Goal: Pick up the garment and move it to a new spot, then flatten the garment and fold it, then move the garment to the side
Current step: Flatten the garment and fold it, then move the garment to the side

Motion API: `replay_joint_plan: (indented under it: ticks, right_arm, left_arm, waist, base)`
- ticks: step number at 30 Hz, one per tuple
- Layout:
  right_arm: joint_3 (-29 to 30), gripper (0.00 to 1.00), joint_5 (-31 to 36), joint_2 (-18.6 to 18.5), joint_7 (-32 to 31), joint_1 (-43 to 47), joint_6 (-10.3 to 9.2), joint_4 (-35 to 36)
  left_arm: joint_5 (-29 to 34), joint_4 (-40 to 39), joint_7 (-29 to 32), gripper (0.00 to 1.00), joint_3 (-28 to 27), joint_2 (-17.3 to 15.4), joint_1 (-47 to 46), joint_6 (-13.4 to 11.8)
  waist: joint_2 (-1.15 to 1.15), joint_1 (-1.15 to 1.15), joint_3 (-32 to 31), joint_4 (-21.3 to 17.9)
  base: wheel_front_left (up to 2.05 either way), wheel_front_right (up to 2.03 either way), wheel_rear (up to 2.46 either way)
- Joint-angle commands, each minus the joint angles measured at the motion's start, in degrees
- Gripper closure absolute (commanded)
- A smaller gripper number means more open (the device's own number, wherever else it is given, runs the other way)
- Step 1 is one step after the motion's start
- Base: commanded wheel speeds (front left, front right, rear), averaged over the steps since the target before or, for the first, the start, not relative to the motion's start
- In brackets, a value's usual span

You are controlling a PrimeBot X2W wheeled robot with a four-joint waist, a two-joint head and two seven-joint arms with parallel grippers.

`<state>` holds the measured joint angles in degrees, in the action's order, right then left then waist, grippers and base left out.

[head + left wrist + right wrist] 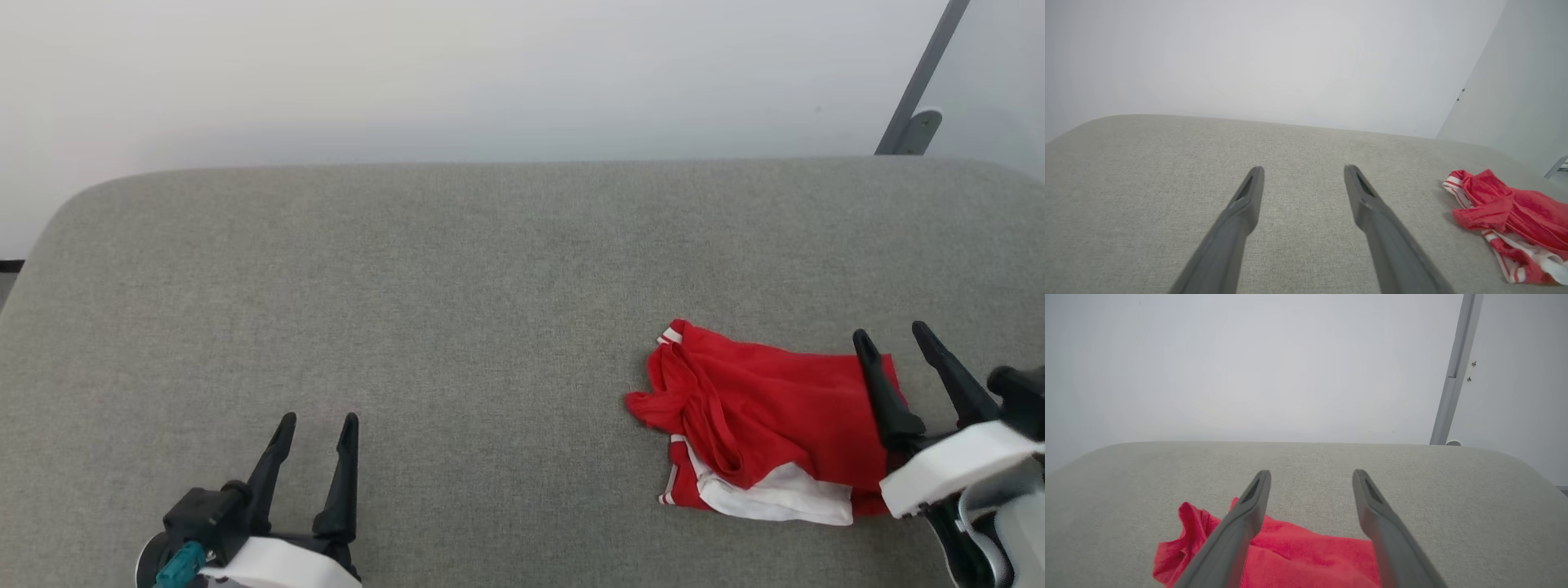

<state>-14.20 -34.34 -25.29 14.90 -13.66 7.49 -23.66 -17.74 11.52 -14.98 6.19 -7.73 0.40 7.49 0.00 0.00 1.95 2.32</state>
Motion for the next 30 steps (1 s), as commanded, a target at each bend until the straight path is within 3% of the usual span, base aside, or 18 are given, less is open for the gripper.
replay_joint_plan:
  ticks: [1, 7, 16, 30]
  right_arm:
    - [2.3, 0.0, 1.4, 1.2, 0.3, 1.9, 0.0, 1.4]
    - [8.4, 0.0, 7.0, 4.6, 0.3, 9.3, 0.0, 6.1]
    - [13.1, 0.0, 10.2, 5.8, 0.3, 15.2, 0.0, 10.7]
    - [15.2, 0.0, 10.5, 5.7, -0.2, 15.8, 0.0, 11.4]
  left_arm:
    - [0.4, -0.7, -0.3, 0.0, 0.1, -0.5, 1.2, -0.1]
    - [1.1, -2.7, -0.3, 0.0, 0.0, -0.7, 3.6, -0.1]
    - [3.5, -6.9, -0.3, 0.0, -2.1, 0.9, 8.6, -0.1]
    - [4.3, -9.2, -0.3, 0.0, -2.6, 2.0, 9.1, -0.1]
  waist:
    - [0.0, 0.0, -0.6, 0.2]
    - [0.0, 0.0, -1.3, 0.7]
    - [0.0, 0.0, -0.7, 0.7]
    - [0.0, 0.0, 0.8, 1.2]
  base:
    - [0.0, 0.0, 0.0]
    - [0.0, 0.0, 0.0]
    - [0.0, 0.0, 0.0]
    - [0.0, 0.0, 0.0]
